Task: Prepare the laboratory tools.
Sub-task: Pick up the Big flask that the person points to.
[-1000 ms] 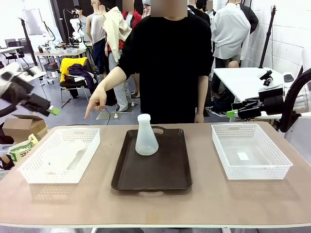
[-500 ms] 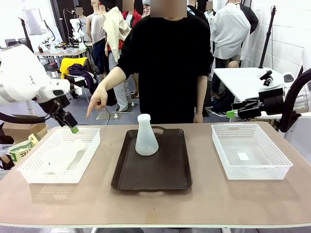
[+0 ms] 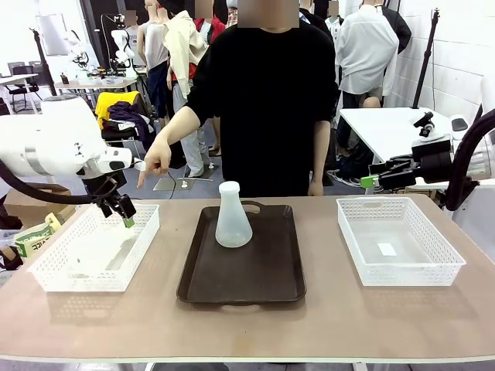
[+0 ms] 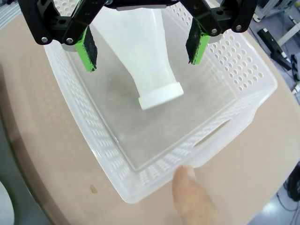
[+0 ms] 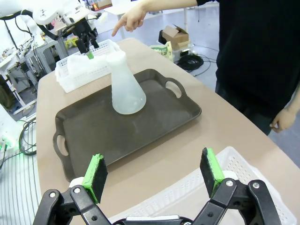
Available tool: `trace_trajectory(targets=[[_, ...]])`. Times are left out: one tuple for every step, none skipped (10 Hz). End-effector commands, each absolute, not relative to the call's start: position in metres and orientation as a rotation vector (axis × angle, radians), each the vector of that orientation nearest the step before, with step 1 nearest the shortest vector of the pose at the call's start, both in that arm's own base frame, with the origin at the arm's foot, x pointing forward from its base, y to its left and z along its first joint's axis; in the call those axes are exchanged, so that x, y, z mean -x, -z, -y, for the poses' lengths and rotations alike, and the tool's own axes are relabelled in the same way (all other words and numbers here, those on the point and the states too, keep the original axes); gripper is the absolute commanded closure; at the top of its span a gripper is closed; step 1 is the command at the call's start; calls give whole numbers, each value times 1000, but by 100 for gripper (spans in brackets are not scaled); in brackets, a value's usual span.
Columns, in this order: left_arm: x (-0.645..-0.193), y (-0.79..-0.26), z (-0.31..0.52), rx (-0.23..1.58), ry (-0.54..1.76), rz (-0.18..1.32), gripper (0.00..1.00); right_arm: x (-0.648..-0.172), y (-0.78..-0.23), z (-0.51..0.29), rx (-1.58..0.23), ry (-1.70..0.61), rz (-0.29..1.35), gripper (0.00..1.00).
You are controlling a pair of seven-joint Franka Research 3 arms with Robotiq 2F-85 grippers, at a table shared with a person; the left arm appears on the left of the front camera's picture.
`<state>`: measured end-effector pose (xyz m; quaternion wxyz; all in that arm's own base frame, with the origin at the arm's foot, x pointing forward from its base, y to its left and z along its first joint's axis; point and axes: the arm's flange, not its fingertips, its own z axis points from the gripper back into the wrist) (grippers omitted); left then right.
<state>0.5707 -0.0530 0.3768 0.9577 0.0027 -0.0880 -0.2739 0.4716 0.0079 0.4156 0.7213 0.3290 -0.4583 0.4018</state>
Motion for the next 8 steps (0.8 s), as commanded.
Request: trace_trajectory(targets=[[-589,-369,56,-13,508,138,0,-470,-416,-7,-728,-886,990,0],[-595,-361,57,-12,493,131,0,-470,-416,-7,-728,-886,990,0],[-599,-355,58,-9,477,128,0,-470,-416,-7,-728,-886,990,0],[-604,-347,58,-18,462,114,0,-470,-416,-7,-728,-886,990,0],[-606,-341,57,-16,450,108,0,-470,-416,-7,-728,-886,990,0],[-608,-337,54,-13,440,97,0,-470,-416,-7,-728,-886,990,0],[-609,-333,53,-18,440,81,0,-470,-416,-7,-728,-886,990,0],[-610,-331,52,-27,438,81,0,-470,-416,-7,-728,-886,990,0]])
